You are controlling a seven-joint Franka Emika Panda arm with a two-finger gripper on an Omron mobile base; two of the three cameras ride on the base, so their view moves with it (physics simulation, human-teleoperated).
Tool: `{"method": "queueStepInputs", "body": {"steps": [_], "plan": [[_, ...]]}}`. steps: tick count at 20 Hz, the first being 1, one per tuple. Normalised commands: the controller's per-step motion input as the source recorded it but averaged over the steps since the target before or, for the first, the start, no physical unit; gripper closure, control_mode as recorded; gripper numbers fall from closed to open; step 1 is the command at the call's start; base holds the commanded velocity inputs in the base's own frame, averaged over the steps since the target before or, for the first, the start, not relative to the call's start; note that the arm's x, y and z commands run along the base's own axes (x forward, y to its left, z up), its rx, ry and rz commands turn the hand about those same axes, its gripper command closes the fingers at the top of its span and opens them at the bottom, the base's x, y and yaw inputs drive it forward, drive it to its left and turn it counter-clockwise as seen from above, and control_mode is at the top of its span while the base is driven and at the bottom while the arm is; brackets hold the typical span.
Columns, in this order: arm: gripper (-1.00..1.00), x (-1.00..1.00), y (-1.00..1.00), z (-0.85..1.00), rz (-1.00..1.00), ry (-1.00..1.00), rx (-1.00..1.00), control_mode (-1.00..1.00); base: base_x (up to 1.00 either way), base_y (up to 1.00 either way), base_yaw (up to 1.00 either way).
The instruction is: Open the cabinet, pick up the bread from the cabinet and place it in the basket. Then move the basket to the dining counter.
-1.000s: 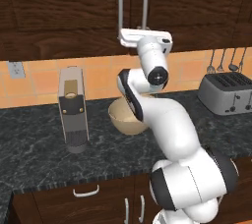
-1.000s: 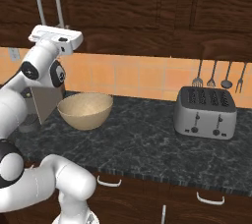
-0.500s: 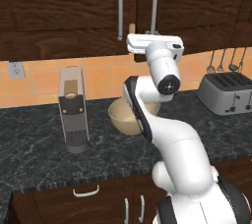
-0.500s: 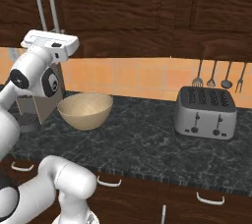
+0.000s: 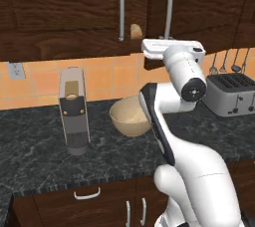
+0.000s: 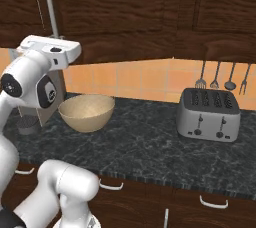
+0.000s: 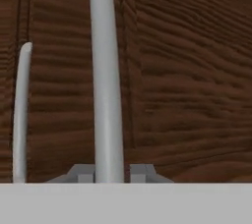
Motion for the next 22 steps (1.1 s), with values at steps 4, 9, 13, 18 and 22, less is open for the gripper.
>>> {"method": "queueStepInputs", "body": {"steps": [4, 9, 13, 18, 22], "plan": [[1.0, -0.85, -0.56, 0.29, 0.0, 0.12, 0.0, -1.0, 0.0, 0.0, 0.0], [1.0, -0.85, -0.59, 0.27, 0.0, 0.11, 0.0, -1.0, 0.0, 0.0, 0.0], [1.0, -0.79, -0.58, 0.16, 0.0, 0.11, 0.0, -1.0, 0.0, 0.0, 0.0], [1.0, -0.78, -0.68, 0.06, 0.0, 0.07, 0.0, -1.0, 0.0, 0.0, 0.0], [1.0, -0.55, -0.63, 0.07, 0.0, 0.08, 0.0, -1.0, 0.0, 0.0, 0.0]]}}
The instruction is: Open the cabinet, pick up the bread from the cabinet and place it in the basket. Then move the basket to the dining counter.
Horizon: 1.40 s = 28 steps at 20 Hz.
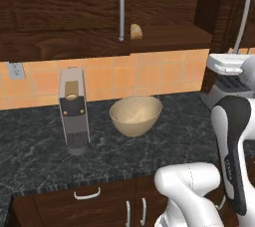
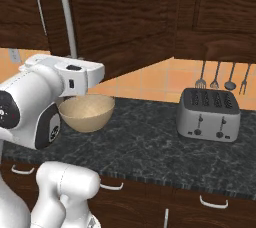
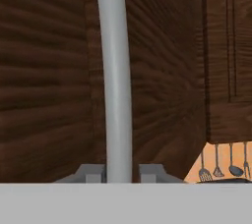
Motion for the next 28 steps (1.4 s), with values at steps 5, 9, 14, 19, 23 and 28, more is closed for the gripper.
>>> {"method": "queueStepInputs", "body": {"steps": [5, 9, 14, 19, 23, 28], "plan": [[1.0, -0.08, -0.41, 0.07, 0.0, 0.07, 0.0, -1.0, 0.0, 0.0, 0.0], [-1.0, 0.0, -0.32, 0.02, 0.0, 0.02, 0.0, -1.0, 0.0, 0.0, 0.0], [-1.0, -0.84, -0.04, 0.02, -0.06, 0.03, 0.0, -1.0, 0.0, 0.0, 0.0], [-1.0, -0.98, 0.53, 0.14, -0.02, 0.01, -0.03, -1.0, 0.0, 0.0, 0.0], [-1.0, -0.09, 1.0, 0.02, -0.14, 0.11, -0.12, -1.0, 0.0, 0.0, 0.0], [-1.0, 0.13, 0.98, 0.11, -0.26, 0.07, -0.08, -1.0, 0.0, 0.0, 0.0]]}}
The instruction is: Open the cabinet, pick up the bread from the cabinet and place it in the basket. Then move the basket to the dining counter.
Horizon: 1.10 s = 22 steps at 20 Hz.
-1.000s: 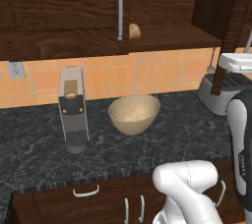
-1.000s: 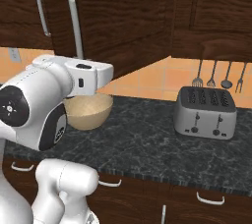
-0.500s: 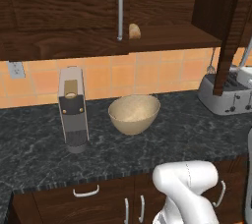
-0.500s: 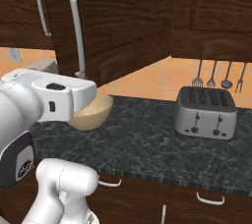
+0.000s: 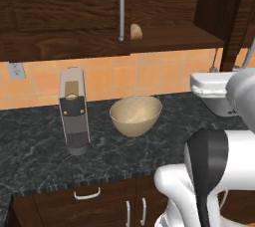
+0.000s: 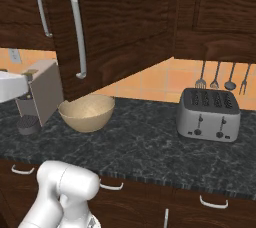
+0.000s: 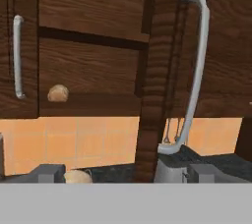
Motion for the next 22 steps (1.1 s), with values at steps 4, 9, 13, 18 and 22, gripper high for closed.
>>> {"method": "queueStepInputs", "body": {"steps": [4, 9, 13, 18, 22], "plan": [[-1.0, 0.76, 0.32, 0.0, -0.53, 0.0, -0.02, -1.0, 0.0, 0.0, 0.0], [-1.0, 0.62, -0.01, -0.07, -0.6, 0.0, 0.0, -1.0, 0.0, 0.0, 0.0], [-1.0, 0.51, -0.04, -0.16, -0.56, 0.0, -0.01, -1.0, 0.0, 0.0, 0.0], [-1.0, 0.36, -0.49, -0.22, -0.32, -0.01, 0.0, -1.0, 0.0, 0.0, 0.0], [-1.0, 0.21, -0.42, -0.23, -0.16, -0.05, 0.0, -1.0, 0.0, 0.0, 0.0]]}}
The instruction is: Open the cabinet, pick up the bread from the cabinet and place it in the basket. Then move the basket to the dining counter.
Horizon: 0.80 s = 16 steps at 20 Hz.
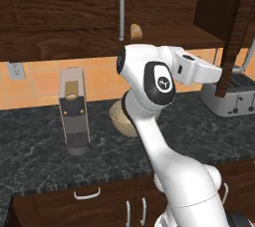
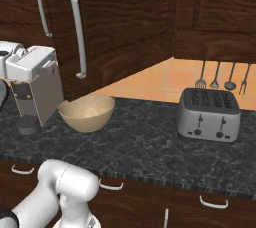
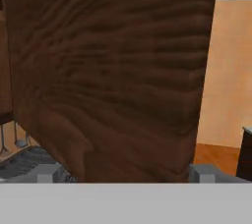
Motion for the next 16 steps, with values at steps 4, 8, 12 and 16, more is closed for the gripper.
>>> {"method": "queueStepInputs", "body": {"steps": [4, 8, 12, 16], "plan": [[-1.0, 0.08, -0.6, -0.22, -0.15, -0.04, 0.0, -1.0, 0.0, 0.0, 0.0], [-1.0, 0.01, -0.86, -0.12, -0.11, -0.01, 0.0, -1.0, 0.0, 0.0, 0.0], [-1.0, 0.0, -1.0, -0.08, 0.0, 0.0, 0.02, -1.0, 0.0, 0.0, 0.0], [-1.0, 0.0, -1.0, -0.07, 0.0, 0.0, 0.03, -1.0, 0.0, 0.0, 0.0]]}}
